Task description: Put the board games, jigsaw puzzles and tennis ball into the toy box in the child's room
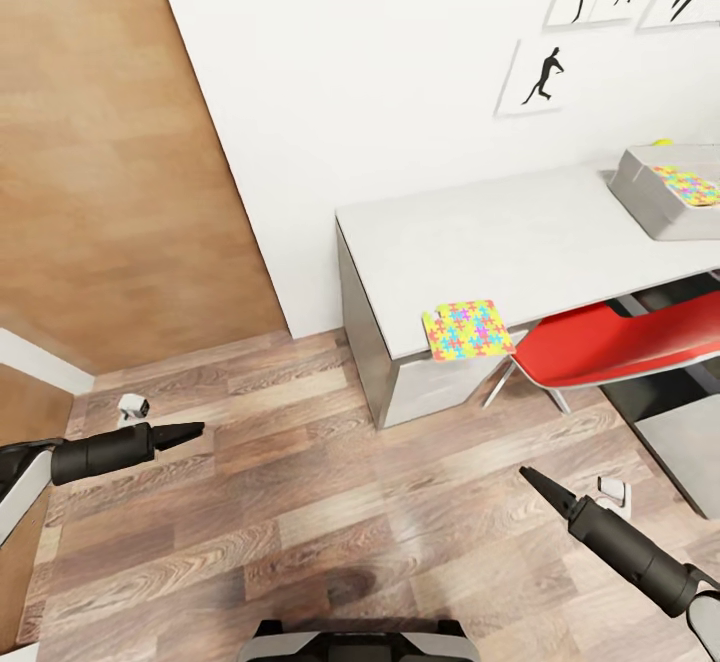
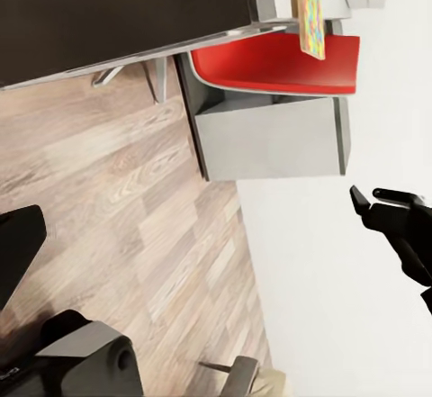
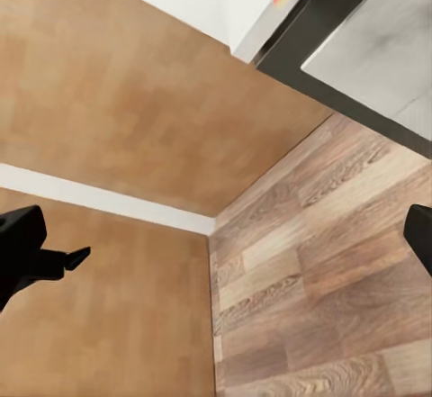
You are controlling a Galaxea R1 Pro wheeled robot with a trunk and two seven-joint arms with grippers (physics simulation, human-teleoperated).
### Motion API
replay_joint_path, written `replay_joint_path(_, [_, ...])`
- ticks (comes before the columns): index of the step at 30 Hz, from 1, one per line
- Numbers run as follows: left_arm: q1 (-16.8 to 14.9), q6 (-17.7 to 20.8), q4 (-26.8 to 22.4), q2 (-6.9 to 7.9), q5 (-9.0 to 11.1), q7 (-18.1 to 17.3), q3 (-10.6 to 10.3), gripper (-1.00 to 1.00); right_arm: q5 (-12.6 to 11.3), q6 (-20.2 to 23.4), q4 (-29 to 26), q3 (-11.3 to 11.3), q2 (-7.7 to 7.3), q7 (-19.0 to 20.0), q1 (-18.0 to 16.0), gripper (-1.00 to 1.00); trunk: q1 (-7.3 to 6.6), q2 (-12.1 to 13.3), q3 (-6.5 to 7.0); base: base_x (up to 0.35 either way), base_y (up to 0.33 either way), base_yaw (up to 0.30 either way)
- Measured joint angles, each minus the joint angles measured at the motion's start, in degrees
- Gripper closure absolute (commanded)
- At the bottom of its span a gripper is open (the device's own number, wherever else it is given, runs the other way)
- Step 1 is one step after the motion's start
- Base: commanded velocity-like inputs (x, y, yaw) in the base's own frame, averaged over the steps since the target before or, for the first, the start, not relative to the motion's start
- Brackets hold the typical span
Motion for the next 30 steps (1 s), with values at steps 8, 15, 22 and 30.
replay_joint_path(8, [0.0,0.0,0.0,0.66,0.0,-0.1,-0.1,-1.0,2.3,-2.0,0.3,0.1,0.0,0.0,0.0,-1.0,0.0,0.0,0.75,0.0,0.0,0.0])
replay_joint_path(15, [0.0,0.0,0.0,0.71,0.0,-0.1,-0.1,-1.0,3.7,-2.5,0.3,0.1,0.02,0.0,0.0,-1.0,0.0,0.0,1.42,0.0,0.0,0.0])
replay_joint_path(22, [0.0,0.0,0.0,0.63,0.0,-0.1,-0.2,-1.0,3.8,-3.3,0.4,0.1,0.08,0.0,0.0,-1.0,0.0,0.0,2.09,0.0,0.0,0.0])
replay_joint_path(30, [0.0,0.0,0.0,0.62,0.0,0.0,-0.2,-1.0,3.8,-4.5,0.3,0.1,0.01,-0.1,0.0,-1.0,0.0,0.0,2.42,0.0,0.0,0.0])
